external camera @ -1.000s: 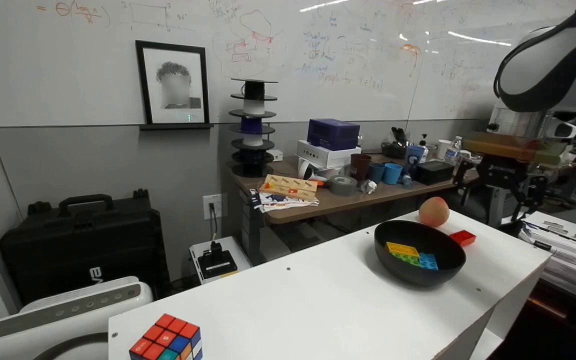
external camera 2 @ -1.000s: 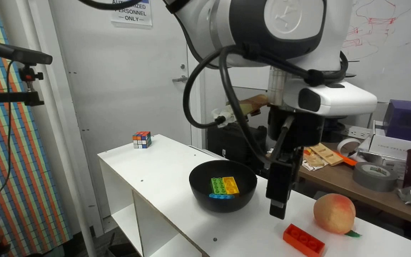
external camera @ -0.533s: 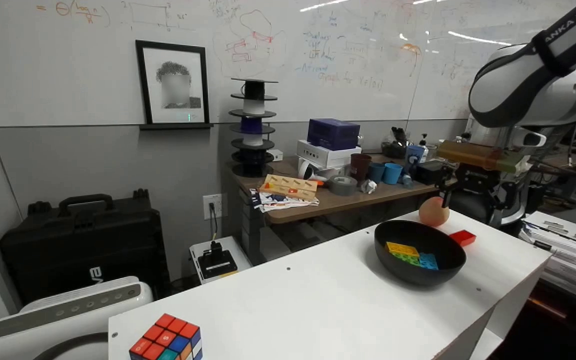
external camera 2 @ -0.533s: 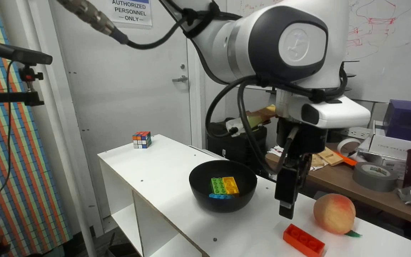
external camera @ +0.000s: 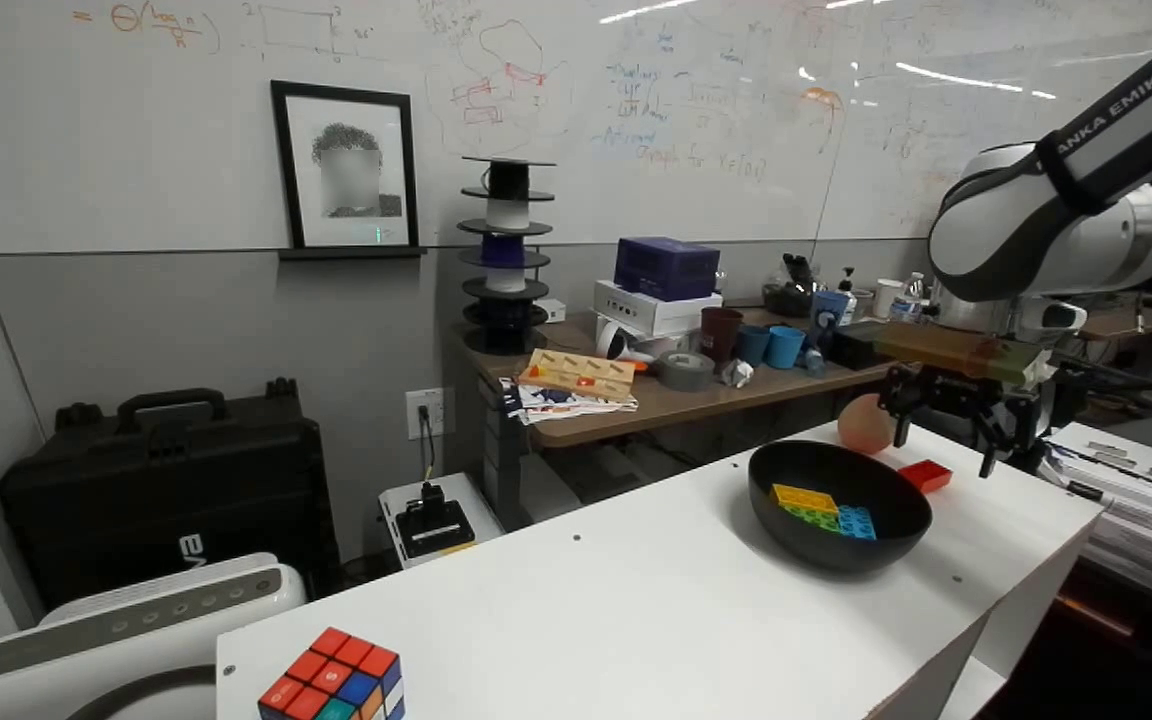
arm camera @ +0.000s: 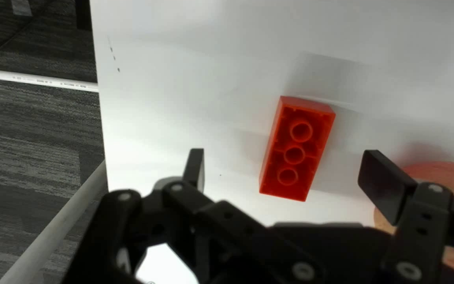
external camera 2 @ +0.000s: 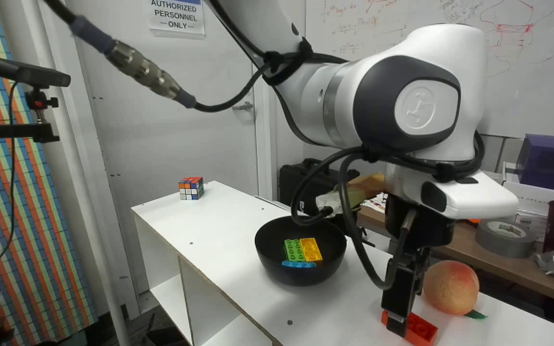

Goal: Place the green, yellow, blue and red blocks inside the black bowl

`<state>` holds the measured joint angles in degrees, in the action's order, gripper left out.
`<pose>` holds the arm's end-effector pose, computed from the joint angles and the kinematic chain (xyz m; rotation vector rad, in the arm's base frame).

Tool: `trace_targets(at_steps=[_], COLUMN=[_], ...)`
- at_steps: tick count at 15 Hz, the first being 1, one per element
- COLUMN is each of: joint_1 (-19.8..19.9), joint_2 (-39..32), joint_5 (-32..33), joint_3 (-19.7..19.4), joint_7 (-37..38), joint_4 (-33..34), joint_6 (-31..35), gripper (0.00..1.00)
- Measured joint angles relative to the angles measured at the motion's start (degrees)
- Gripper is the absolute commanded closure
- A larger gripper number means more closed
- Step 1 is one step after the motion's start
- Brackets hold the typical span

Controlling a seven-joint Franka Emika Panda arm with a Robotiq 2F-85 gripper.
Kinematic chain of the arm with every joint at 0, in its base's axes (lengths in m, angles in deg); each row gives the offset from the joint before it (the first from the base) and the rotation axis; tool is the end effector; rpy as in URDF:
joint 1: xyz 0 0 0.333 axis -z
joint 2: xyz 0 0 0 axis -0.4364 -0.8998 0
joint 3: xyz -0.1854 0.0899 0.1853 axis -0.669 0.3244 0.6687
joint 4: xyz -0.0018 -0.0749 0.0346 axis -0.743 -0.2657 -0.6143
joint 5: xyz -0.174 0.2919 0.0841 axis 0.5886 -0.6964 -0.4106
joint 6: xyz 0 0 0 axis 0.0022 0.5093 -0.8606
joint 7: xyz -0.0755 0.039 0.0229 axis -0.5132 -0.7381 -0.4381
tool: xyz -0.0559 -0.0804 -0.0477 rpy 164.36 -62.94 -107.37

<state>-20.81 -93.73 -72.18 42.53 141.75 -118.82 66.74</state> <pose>0.6012 -0.1808 0.1656 2.3352 -1.9276 -0.0179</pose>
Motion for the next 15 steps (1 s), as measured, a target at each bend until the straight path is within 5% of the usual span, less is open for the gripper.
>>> trace_targets(at_steps=[7,9,15], joint_1=[0.6,0.4,-0.3], joint_2=[-3.8,-5.3,-7.1], joint_5=[0.0,0.0,0.0], joint_3=[-0.1,-0.1,0.2], joint_7=[0.0,0.0,-0.2], joint_4=[3.7,5.6,8.2], joint_6=[-1.2,-1.9,-2.8], gripper=[0.00,0.28,0.74])
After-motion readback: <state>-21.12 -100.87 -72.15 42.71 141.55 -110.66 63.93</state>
